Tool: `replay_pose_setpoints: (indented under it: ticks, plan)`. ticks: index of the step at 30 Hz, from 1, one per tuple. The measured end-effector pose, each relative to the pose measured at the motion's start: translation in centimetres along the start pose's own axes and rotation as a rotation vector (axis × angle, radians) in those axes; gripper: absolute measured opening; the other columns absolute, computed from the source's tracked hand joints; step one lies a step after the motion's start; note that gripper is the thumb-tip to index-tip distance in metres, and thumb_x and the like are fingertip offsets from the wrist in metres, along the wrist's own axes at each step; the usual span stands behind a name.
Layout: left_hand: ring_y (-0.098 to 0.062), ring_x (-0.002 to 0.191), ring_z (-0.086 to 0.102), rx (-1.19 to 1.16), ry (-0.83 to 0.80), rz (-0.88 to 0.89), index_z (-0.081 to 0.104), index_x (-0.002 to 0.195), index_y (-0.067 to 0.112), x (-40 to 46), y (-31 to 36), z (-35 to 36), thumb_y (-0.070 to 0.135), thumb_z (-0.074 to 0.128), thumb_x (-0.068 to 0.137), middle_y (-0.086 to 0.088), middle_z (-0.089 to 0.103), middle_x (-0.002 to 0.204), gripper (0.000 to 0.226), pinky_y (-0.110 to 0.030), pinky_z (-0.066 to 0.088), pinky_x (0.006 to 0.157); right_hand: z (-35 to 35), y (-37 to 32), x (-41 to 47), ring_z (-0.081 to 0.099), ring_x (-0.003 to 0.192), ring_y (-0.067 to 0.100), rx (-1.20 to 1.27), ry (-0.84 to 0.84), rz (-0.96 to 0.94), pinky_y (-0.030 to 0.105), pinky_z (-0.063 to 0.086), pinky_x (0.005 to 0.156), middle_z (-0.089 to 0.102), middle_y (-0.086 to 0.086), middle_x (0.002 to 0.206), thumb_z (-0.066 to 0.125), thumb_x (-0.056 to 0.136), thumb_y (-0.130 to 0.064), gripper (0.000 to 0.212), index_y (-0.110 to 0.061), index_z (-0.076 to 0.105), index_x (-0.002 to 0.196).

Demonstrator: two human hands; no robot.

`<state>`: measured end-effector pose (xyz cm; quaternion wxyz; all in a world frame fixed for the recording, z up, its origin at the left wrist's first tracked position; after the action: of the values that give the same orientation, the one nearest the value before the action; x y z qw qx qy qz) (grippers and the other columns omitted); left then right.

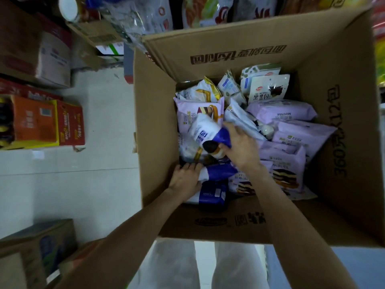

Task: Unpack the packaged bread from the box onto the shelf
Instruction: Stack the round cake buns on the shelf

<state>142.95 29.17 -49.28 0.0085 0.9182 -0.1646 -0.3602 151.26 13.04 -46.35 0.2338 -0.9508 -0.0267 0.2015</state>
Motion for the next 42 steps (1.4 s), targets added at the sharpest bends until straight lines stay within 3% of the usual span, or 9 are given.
replay_pose_setpoints:
  ticks: [6,11,15,19,24,28,32,36,42]
  plan:
    - [-0.031,0.109,0.059,-0.361,0.005,-0.116,0.040,0.137,0.018,-2.9,-2.1,-6.7,0.047,0.053,0.091,-0.012,0.061,0.122,0.056,-0.037,0.047,0.084,-11.2,2.1,-6.6,0.057,0.106,0.035,0.261,0.385,0.193,0.031,0.041,0.072,0.058,0.018,0.121,0.068,0.085,-0.024,0.052,-0.006,0.047,0.130]
    - [-0.014,0.101,0.062,-0.980,0.083,-0.219,0.046,0.124,0.019,-7.2,-5.7,-12.1,0.051,0.085,0.053,0.000,0.063,0.114,0.088,-0.022,0.050,0.080,-16.5,-0.6,-9.5,0.059,0.106,0.028,0.480,0.414,0.171,0.032,0.047,0.084,0.061,0.013,0.119,0.068,0.086,-0.022,0.051,-0.008,0.047,0.131]
    - [-0.014,0.094,0.060,-1.107,0.227,-0.217,0.049,0.112,0.019,-10.7,-8.4,-16.8,0.031,0.091,0.048,0.003,0.062,0.104,0.077,-0.021,0.048,0.078,-19.3,-5.0,-9.4,0.057,0.105,0.022,0.674,0.349,0.173,0.048,0.049,0.090,0.059,0.003,0.112,0.066,0.087,-0.025,0.048,-0.014,0.047,0.129]
    - [-0.014,0.089,0.060,-1.153,0.478,-0.252,0.060,0.107,0.018,-14.1,-12.0,-21.5,0.019,0.089,0.054,0.003,0.065,0.100,0.061,-0.012,0.045,0.071,-21.9,-9.8,-7.9,0.057,0.109,0.025,0.777,0.359,0.084,0.051,0.048,0.092,0.059,0.005,0.117,0.066,0.086,-0.023,0.048,-0.014,0.045,0.129]
    - [-0.010,0.088,0.061,-1.115,0.821,-0.316,0.052,0.118,0.033,-19.0,-17.0,-27.3,0.013,0.087,0.060,0.008,0.063,0.094,0.071,-0.016,0.046,0.074,-24.9,-16.0,-3.7,0.057,0.114,0.022,1.037,0.394,0.033,0.047,0.043,0.103,0.060,0.007,0.124,0.065,0.088,-0.017,0.038,-0.022,0.049,0.121]
    - [-0.003,0.086,0.065,-1.156,1.053,-0.267,0.049,0.114,0.027,-20.9,-21.4,-31.6,0.010,0.087,0.062,0.006,0.064,0.098,0.067,-0.024,0.053,0.073,-27.1,-21.8,1.5,0.058,0.112,0.015,1.212,0.394,0.010,0.033,0.046,0.099,0.058,0.003,0.127,0.061,0.091,-0.016,0.041,-0.019,0.045,0.128]
    - [0.002,0.084,0.062,-1.157,1.079,-0.207,0.057,0.111,0.022,-20.3,-24.0,-34.7,0.016,0.076,0.078,0.009,0.066,0.097,0.039,-0.027,0.054,0.078,-28.0,-27.4,8.8,0.054,0.115,0.015,1.095,0.385,-0.121,0.028,0.043,0.101,0.056,0.007,0.130,0.058,0.091,-0.005,0.048,-0.012,0.037,0.134]
    - [-0.012,0.106,0.054,-0.878,1.061,-0.250,0.057,0.129,0.022,-19.0,-25.8,-37.0,0.031,0.068,0.085,0.001,0.058,0.112,0.046,-0.024,0.040,0.086,-27.7,-31.0,16.9,0.053,0.113,0.016,0.941,0.375,-0.136,0.036,0.042,0.105,0.056,0.013,0.130,0.056,0.089,0.002,0.049,-0.005,0.035,0.132]
    - [-0.018,0.107,0.058,-0.631,1.138,-0.181,0.054,0.131,0.026,-18.7,-26.7,-42.4,0.035,0.064,0.087,0.000,0.060,0.120,0.046,-0.036,0.049,0.088,-27.1,-31.6,23.4,0.050,0.125,0.027,0.707,0.414,0.055,0.031,0.039,0.098,0.052,0.012,0.136,0.058,0.092,-0.023,0.055,-0.006,0.035,0.138]
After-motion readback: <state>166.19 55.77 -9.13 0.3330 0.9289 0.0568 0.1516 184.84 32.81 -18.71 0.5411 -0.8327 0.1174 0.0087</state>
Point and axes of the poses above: each hand's wrist, its own x-axis towards the middle knuckle, its own z-axis out of the palm, y = z × x, the point moved 5 cm from there along x, towards the middle knuckle
